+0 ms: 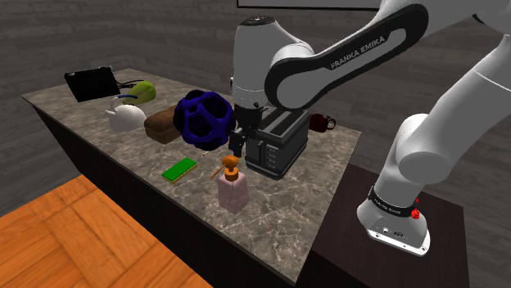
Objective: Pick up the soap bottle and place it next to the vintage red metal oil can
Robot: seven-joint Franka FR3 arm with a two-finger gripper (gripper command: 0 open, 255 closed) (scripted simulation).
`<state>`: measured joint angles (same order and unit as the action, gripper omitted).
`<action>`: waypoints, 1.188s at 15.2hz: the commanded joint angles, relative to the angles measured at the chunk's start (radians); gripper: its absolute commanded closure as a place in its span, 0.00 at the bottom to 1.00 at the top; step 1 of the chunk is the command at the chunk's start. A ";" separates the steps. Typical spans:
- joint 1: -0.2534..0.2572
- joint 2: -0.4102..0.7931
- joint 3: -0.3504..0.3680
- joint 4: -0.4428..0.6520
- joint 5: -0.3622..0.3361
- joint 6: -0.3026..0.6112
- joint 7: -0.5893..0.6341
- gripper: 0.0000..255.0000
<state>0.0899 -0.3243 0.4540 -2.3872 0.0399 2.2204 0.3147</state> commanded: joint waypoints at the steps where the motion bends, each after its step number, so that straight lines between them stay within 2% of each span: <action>1: -0.006 0.071 0.036 0.012 -0.033 0.062 0.044 0.00; 3: -0.012 0.133 0.065 0.033 -0.072 0.100 0.088 0.00; 10: -0.027 0.209 0.077 0.004 -0.129 0.194 0.129 0.00; 18: -0.028 0.215 0.077 0.002 -0.135 0.202 0.133 0.00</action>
<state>0.0615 -0.1089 0.5312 -2.3855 -0.0948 2.4219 0.4479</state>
